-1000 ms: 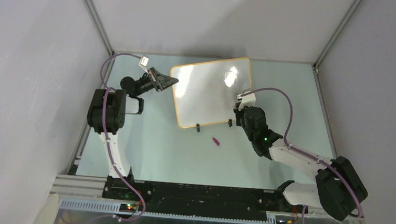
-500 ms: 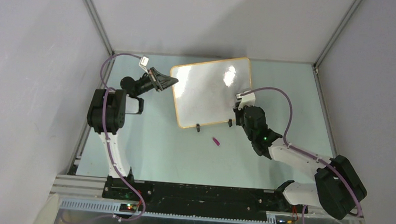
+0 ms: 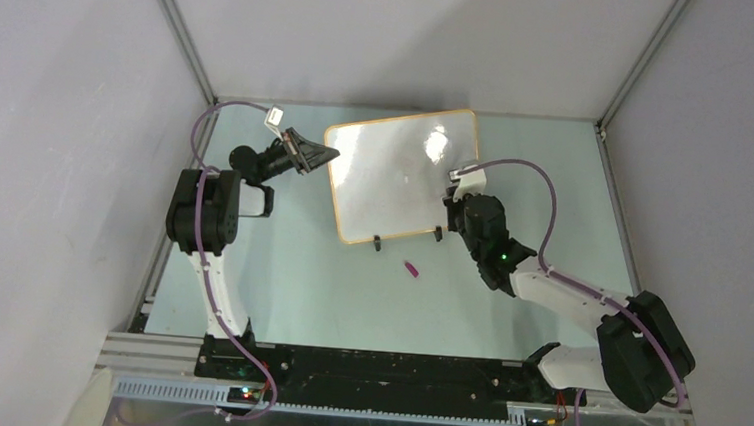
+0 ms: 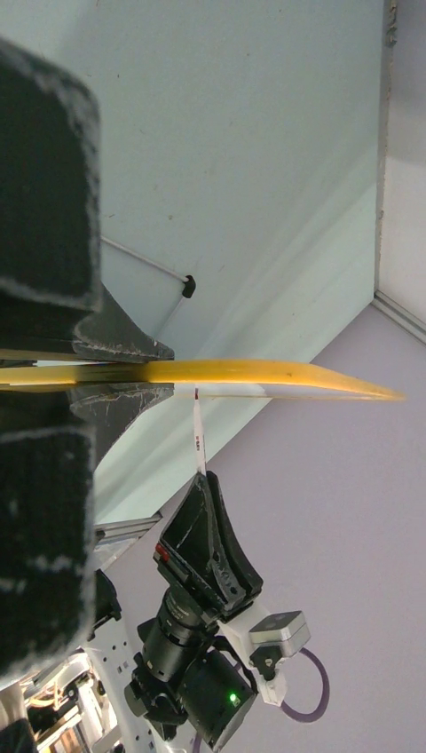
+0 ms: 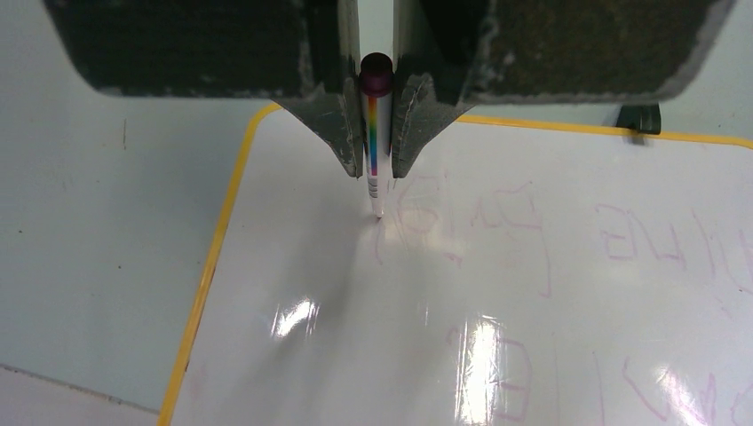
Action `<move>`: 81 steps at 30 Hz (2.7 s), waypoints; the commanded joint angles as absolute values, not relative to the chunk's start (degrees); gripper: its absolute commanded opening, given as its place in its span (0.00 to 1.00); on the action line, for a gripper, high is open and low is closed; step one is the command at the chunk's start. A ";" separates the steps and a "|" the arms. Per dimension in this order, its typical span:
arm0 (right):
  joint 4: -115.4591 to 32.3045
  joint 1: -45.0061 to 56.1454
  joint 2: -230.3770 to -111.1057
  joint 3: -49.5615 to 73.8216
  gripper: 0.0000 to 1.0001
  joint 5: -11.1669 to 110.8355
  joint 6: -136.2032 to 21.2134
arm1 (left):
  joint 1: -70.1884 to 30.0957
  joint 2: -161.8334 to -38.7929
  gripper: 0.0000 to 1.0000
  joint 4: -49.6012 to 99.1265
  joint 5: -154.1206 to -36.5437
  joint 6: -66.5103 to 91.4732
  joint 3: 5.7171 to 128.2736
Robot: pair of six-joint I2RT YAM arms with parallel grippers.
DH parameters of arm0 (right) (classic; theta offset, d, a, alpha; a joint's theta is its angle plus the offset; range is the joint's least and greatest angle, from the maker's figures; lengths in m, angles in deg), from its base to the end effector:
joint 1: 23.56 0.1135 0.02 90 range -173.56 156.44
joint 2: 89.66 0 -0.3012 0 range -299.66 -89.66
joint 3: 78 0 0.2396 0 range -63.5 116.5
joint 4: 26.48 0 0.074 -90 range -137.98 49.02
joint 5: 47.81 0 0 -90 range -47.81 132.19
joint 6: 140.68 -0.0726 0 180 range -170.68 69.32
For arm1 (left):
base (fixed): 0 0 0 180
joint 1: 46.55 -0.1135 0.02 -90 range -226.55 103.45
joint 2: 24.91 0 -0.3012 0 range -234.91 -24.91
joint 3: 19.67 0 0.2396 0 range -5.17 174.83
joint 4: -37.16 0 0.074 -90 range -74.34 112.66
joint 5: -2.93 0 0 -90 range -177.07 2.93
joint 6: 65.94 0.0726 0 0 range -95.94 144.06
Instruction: Write a sentence on the whiteboard
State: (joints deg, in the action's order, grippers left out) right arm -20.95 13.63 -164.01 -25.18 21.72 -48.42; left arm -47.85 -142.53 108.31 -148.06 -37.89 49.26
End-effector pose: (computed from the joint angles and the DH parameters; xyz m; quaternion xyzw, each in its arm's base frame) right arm 0.2529 0.1600 0.2765 -0.1646 0.7759 0.0424 0.6075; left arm 0.4201 -0.0540 0.2421 0.1080 0.6290 -0.6051 0.4759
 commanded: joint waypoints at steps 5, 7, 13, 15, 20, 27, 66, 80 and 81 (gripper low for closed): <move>-19.26 12.85 -164.81 -22.72 0.00 21.01 -47.82 | -46.37 -141.53 0.00 110.29 -148.90 -35.62 48.96; -19.69 12.39 -164.66 -22.72 0.00 20.59 -48.05 | -46.37 -141.43 0.00 110.29 -148.86 -35.59 48.95; -21.09 11.39 -164.26 -22.72 0.00 19.95 -48.84 | -46.37 -141.46 0.00 110.29 -148.86 -35.61 48.90; -21.50 11.38 -164.20 -22.72 0.00 19.95 -49.10 | -46.37 -141.51 0.00 110.31 -148.86 -35.62 48.96; -22.82 11.45 -164.38 -22.79 0.00 19.91 -49.76 | -46.37 -141.53 0.00 110.29 -148.86 -35.62 48.97; -23.24 11.99 -163.24 -24.77 0.00 19.12 -50.13 | -46.37 -141.45 0.00 110.33 -148.90 -35.62 48.85; -22.76 11.55 -157.42 -23.97 0.00 20.97 -49.10 | -46.37 -141.45 0.00 110.34 -148.86 -35.62 48.92; -22.07 11.13 -162.79 -20.99 0.00 21.79 -48.66 | -46.37 -141.53 0.00 110.29 -148.88 -35.62 48.95; -22.08 11.14 -163.14 -20.98 0.00 21.73 -48.66 | -46.37 -141.54 0.00 110.33 -148.91 -35.62 48.96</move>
